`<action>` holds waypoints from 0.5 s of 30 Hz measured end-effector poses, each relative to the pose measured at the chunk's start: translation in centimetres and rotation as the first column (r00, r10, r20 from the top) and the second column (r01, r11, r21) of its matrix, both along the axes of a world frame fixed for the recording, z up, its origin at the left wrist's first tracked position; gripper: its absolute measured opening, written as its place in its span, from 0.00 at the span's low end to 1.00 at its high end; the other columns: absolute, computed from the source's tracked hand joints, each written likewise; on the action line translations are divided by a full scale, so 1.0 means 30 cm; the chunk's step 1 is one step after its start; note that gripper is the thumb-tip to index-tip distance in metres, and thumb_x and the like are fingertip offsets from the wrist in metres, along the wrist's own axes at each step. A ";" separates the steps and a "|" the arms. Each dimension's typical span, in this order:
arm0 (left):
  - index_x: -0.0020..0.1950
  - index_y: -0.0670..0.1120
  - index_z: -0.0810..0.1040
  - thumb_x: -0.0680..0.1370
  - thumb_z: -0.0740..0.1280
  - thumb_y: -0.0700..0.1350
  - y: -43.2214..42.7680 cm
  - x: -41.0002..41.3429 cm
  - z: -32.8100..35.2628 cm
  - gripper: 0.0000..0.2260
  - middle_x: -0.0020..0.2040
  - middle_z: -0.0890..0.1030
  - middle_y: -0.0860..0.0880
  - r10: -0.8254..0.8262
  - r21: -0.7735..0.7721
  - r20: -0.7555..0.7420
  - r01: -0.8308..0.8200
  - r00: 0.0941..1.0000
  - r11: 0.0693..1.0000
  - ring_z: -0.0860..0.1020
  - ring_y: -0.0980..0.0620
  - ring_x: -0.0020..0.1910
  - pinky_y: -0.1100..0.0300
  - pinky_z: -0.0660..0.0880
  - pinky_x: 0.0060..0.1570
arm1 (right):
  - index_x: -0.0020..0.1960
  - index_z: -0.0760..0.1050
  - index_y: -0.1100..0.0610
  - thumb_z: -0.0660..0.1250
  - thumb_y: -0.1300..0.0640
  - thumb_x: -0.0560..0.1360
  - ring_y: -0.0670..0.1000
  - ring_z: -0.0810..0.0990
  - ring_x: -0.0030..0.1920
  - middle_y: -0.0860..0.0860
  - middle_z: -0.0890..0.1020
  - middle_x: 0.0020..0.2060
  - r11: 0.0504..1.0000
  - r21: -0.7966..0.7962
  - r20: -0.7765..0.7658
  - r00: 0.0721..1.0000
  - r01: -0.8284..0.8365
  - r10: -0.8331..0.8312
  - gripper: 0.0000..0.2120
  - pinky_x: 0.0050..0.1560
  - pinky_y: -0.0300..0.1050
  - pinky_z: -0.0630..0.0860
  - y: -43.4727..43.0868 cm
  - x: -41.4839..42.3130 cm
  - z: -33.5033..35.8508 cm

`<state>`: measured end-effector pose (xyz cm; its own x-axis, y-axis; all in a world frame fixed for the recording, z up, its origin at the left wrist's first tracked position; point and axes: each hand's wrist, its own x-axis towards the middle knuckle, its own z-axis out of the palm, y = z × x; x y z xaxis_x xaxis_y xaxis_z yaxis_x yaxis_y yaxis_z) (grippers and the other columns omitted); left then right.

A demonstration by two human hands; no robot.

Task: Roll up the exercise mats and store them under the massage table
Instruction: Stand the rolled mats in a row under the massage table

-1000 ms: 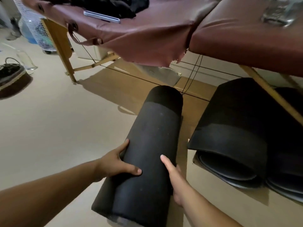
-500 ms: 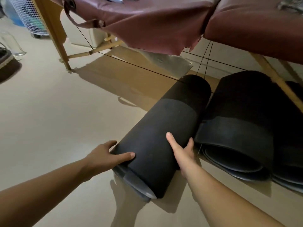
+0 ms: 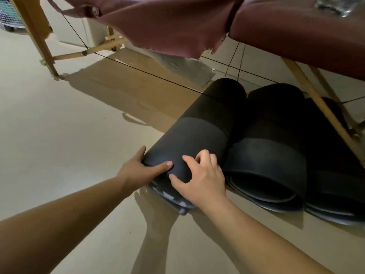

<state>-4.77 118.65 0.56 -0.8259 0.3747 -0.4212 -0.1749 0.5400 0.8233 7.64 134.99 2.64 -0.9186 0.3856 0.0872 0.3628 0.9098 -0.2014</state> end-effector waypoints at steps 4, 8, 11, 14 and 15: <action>0.86 0.51 0.54 0.60 0.80 0.74 0.141 -0.063 0.003 0.64 0.80 0.69 0.48 -0.044 -0.047 0.045 0.046 0.998 0.998 0.74 0.41 0.74 0.46 0.76 0.70 | 0.77 0.73 0.41 0.66 0.34 0.79 0.53 0.73 0.55 0.48 0.70 0.54 0.999 0.032 0.030 1.000 -0.011 0.010 0.28 0.52 0.51 0.76 0.076 0.020 -0.023; 0.75 0.45 0.67 0.57 0.78 0.76 0.252 -0.077 0.000 0.57 0.68 0.77 0.44 -0.010 -0.094 0.050 0.015 0.999 0.995 0.79 0.40 0.64 0.43 0.81 0.62 | 0.75 0.74 0.34 0.68 0.39 0.81 0.50 0.71 0.55 0.44 0.68 0.54 0.978 -0.145 0.013 0.989 0.149 -0.148 0.22 0.49 0.48 0.76 0.173 -0.015 -0.020; 0.72 0.45 0.69 0.63 0.80 0.72 0.314 -0.088 0.012 0.48 0.65 0.78 0.45 0.056 0.007 0.047 -0.057 0.997 0.998 0.80 0.41 0.62 0.44 0.82 0.61 | 0.76 0.72 0.33 0.67 0.40 0.83 0.50 0.70 0.55 0.45 0.69 0.56 0.968 -0.146 0.011 0.979 0.205 -0.206 0.22 0.49 0.50 0.78 0.203 -0.055 -0.016; 0.70 0.45 0.70 0.71 0.79 0.64 0.324 -0.074 0.003 0.37 0.58 0.77 0.50 0.134 0.135 0.049 -0.139 0.990 0.981 0.78 0.46 0.56 0.52 0.79 0.57 | 0.77 0.71 0.33 0.66 0.41 0.84 0.50 0.69 0.56 0.45 0.69 0.58 0.948 -0.174 0.011 0.964 0.265 -0.267 0.22 0.47 0.48 0.77 0.240 -0.097 -0.010; 0.68 0.48 0.70 0.73 0.78 0.62 0.318 -0.064 -0.009 0.32 0.54 0.77 0.53 0.144 0.141 0.020 -0.146 0.989 0.979 0.78 0.48 0.55 0.55 0.78 0.53 | 0.77 0.71 0.33 0.66 0.41 0.84 0.50 0.69 0.56 0.45 0.69 0.59 0.945 -0.185 0.012 0.962 0.270 -0.272 0.22 0.47 0.47 0.76 0.246 -0.107 -0.010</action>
